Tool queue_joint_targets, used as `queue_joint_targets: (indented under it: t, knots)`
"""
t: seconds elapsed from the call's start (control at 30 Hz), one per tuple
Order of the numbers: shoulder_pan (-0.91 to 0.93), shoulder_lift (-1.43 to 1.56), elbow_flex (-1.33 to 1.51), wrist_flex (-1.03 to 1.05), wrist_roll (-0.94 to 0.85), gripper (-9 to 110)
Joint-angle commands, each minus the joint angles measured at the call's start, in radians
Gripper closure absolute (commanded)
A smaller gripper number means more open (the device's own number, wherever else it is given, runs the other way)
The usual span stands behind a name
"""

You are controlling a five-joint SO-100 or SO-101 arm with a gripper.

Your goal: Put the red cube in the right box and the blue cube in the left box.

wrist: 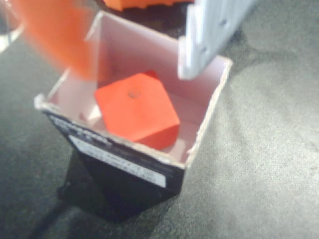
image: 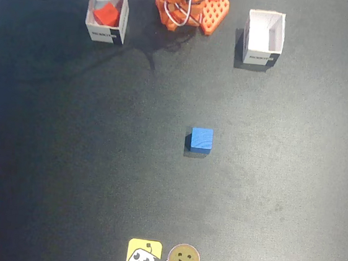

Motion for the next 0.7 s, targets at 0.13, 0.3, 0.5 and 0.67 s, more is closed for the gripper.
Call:
queue_joint_targets:
  t: [0.13,0.3,0.5,0.67]
  knots:
    - [-0.172,0.066,0.017,-0.052,0.029,101]
    - [-0.327,0.097,0.009,-0.083,-0.035,101]
    - [-0.518,0.318,0.077,-0.057,-0.066,101]
    - [-0.672,0.405,0.097,-0.02,-0.017,101]
